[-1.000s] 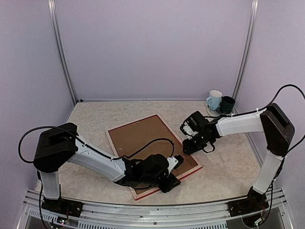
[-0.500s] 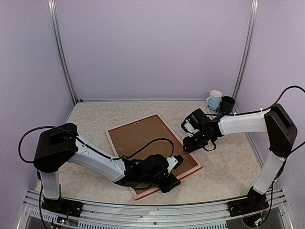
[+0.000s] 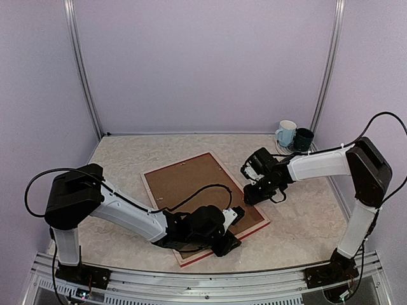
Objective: Put the photo into the frame
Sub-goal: Press the fastener onto the backboard.
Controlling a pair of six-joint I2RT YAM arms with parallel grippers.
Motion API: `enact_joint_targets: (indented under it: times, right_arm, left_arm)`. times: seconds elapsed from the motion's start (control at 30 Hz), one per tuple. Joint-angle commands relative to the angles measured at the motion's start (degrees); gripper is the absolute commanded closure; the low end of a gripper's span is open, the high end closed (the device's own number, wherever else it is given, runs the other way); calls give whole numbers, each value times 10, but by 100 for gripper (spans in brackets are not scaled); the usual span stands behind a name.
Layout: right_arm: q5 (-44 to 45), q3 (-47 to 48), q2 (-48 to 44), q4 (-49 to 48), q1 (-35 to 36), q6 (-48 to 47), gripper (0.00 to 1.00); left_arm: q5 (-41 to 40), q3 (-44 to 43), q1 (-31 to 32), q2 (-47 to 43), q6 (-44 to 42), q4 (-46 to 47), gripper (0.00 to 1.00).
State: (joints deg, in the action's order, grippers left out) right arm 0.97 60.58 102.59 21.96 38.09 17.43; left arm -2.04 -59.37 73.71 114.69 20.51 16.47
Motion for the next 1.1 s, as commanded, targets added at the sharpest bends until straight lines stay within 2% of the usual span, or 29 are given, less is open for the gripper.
enact_joint_targets:
  times: [0.0, 0.37, 1.07]
  right_arm:
    - [-9, 14, -14, -6, -7, -4, 59]
    - [-42, 7, -18, -16, -20, -1, 59]
    - [4, -3, 34, 8, -21, -5, 67]
  left_arm:
    - [26, 22, 11, 26, 9, -76, 58]
    - [27, 23, 11, 27, 8, -76, 58]
    - [31, 24, 11, 32, 11, -71, 59]
